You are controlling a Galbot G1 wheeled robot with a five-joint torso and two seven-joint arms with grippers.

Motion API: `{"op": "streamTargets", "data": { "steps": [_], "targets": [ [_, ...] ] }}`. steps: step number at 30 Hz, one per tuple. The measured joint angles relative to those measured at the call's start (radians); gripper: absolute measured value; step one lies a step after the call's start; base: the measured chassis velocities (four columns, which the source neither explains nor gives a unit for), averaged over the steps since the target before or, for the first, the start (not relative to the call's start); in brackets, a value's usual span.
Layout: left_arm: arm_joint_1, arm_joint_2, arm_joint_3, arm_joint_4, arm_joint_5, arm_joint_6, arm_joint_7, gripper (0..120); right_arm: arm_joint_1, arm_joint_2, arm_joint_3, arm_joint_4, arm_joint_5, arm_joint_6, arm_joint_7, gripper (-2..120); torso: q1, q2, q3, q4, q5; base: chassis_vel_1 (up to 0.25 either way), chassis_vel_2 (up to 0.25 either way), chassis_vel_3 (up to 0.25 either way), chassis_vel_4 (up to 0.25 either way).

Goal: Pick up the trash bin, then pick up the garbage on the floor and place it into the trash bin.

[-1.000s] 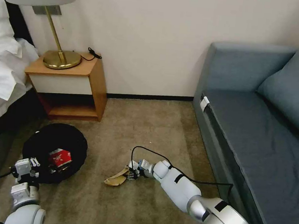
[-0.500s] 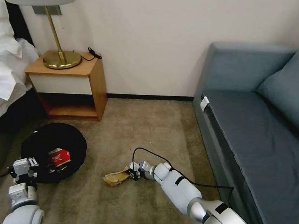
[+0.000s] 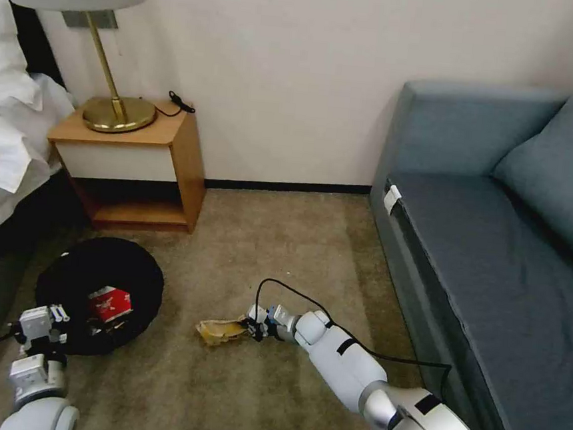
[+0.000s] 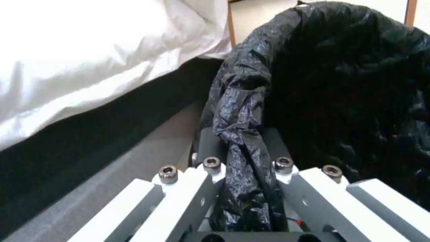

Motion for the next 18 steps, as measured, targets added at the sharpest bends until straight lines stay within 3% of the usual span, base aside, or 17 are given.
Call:
{"op": "streamTargets", "data": {
  "steps": [18],
  "targets": [
    [-0.012, -0.005, 0.019, 0.024, 0.011, -0.01, 0.004, 6, -0.028, -0.028, 0.11, 0.151, 0.137, 0.015, -0.065, 0, 0.0, 0.0, 0.0, -0.0001, 0.0, 0.0, 0.0, 0.0, 0.0]
  ]
}}
